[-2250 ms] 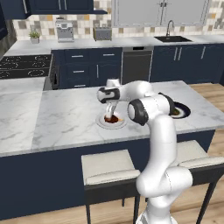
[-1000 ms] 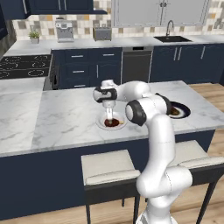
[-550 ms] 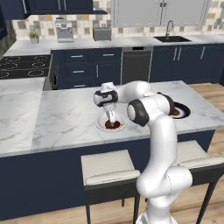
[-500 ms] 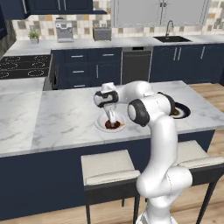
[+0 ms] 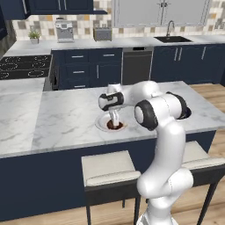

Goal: Transport the steak and sweet potato to the fridge. Place the steak on the rack containing meat and place the sweet potato on the rack containing the vegetable, ensuring meats and vegetables are on different racks.

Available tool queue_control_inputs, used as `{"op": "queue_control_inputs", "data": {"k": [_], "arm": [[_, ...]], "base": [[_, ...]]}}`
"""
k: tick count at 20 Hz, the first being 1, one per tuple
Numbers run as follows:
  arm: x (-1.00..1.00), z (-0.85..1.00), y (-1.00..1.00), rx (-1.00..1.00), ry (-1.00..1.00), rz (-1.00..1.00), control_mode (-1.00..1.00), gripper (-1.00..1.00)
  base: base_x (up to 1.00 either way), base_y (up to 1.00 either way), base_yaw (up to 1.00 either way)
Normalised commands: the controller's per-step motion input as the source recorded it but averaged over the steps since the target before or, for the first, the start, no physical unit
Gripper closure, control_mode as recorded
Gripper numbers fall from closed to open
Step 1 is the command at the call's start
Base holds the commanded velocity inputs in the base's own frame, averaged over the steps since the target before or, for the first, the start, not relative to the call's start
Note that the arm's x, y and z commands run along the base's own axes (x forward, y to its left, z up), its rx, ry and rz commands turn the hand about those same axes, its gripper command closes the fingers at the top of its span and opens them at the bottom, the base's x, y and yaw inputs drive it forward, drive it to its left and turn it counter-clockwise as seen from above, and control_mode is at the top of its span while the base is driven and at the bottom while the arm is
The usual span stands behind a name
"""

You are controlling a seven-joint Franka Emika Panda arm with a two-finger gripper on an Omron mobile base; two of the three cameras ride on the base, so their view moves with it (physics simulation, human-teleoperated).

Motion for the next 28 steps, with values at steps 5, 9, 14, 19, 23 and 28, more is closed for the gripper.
{"op": "queue_control_inputs", "data": {"k": [5, 9, 14, 19, 23, 28], "arm": [[0.00, 1.00, 0.00, -0.01, 0.26, -0.21, -1.00, 1.00], [-0.20, 0.72, 0.00, -0.13, -0.08, -0.50, -1.00, 1.00], [-0.40, 0.51, 0.00, -0.17, -0.38, -0.49, -1.00, 1.00], [-0.91, 0.12, 0.04, -0.13, -0.65, -0.07, -1.00, 1.00], [-1.00, 0.28, 0.00, -0.03, -0.77, 0.00, -1.00, 1.00], [-1.00, 0.70, -0.07, 0.01, -0.57, 0.00, -1.00, 1.00]], "base": [[0.00, 0.00, 0.00], [0.00, 0.00, 0.00], [0.00, 0.00, 0.00], [0.00, 0.00, 0.00], [0.00, 0.00, 0.00], [0.00, 0.00, 0.00]]}}
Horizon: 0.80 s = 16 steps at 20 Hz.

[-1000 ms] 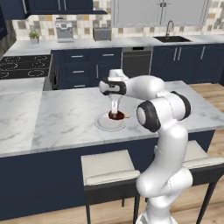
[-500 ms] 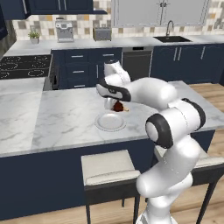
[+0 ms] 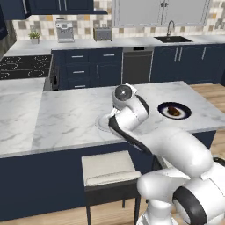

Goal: Transport the steak and sweet potato to the fridge. Place the steak on the rack containing meat and place the sweet potato on the rack containing the vegetable, ensuring meats and vegetables are on different racks.

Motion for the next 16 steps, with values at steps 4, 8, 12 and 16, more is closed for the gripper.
{"op": "queue_control_inputs", "data": {"k": [4, 8, 12, 16], "arm": [[-1.00, 0.66, -0.31, 0.10, -0.22, -0.03, -1.00, 1.00], [-0.79, 0.74, -0.41, 0.08, -0.25, -0.01, -1.00, 1.00], [-0.51, 0.82, -0.41, 0.07, -0.16, 0.00, -1.00, 1.00], [-0.57, 0.51, -0.42, 0.27, 0.00, -0.08, -1.00, 1.00]], "base": [[0.00, 0.00, 0.00], [0.00, 0.00, 0.00], [0.00, 0.00, 0.00], [0.00, 0.00, 0.00]]}}
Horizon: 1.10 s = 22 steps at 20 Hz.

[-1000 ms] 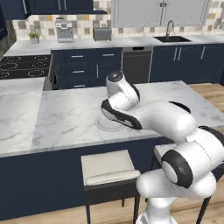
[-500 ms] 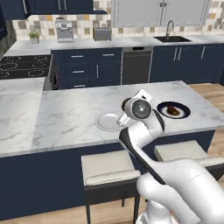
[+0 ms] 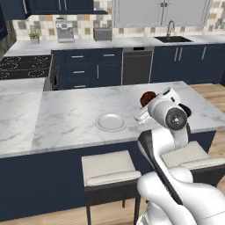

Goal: Transport the steak and sweet potato to the fridge. Place the steak on the rack containing meat and place the sweet potato on the rack containing the vegetable, ensuring meats and vegetables are on different racks.

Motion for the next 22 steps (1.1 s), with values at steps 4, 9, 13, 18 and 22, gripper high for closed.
{"op": "queue_control_inputs", "data": {"k": [4, 9, 13, 18, 22], "arm": [[-0.44, 0.37, -0.42, 0.34, 0.00, -0.02, -1.00, 1.00], [-0.44, 0.42, -0.25, 0.27, 0.01, -0.05, -1.00, 1.00], [-0.65, 0.44, -0.07, 0.15, 0.05, -0.04, -1.00, 1.00], [-0.74, 0.21, -0.05, 0.03, 0.04, -0.04, -1.00, 1.00], [-0.72, 0.19, -0.19, 0.03, 0.00, -0.02, -1.00, 1.00]], "base": [[0.00, 0.00, 0.00], [0.00, 0.00, 0.00], [0.00, 0.00, 0.00], [0.00, 0.00, 0.00], [0.00, 0.00, 0.00]]}}
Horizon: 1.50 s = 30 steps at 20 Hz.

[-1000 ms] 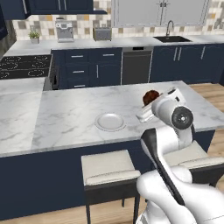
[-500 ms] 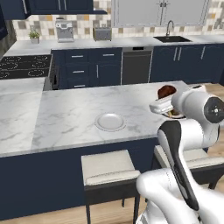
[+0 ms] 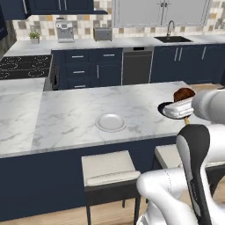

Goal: Transport the steak and sweet potato to the fridge. Place the steak on the rack containing meat and place the sweet potato on the rack containing the vegetable, ensuring meats and vegetables are on different racks.

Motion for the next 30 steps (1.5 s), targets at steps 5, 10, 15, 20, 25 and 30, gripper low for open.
{"op": "queue_control_inputs", "data": {"k": [5, 10, 15, 20, 25, 30], "arm": [[-0.14, 0.00, -0.12, 0.00, 0.01, -0.05, 1.00, 1.00], [0.00, 0.00, 0.00, 0.00, 0.00, 0.00, 1.00, 1.00], [0.00, 0.00, 0.00, 0.00, 0.00, 0.00, 1.00, 1.00], [0.00, 0.00, 0.00, 0.00, 0.00, 0.00, 1.00, 1.00], [0.00, 0.00, 0.00, 0.00, 0.00, 0.00, 1.00, 1.00], [0.00, 0.00, 0.00, 0.00, 0.00, 0.00, 1.00, 1.00]], "base": [[-0.07, -0.28, -0.21], [0.00, -0.52, -0.62], [-0.12, -0.51, -0.74], [-0.16, -0.49, -0.73], [0.12, -0.83, -0.57], [0.96, -0.70, -0.39]]}}
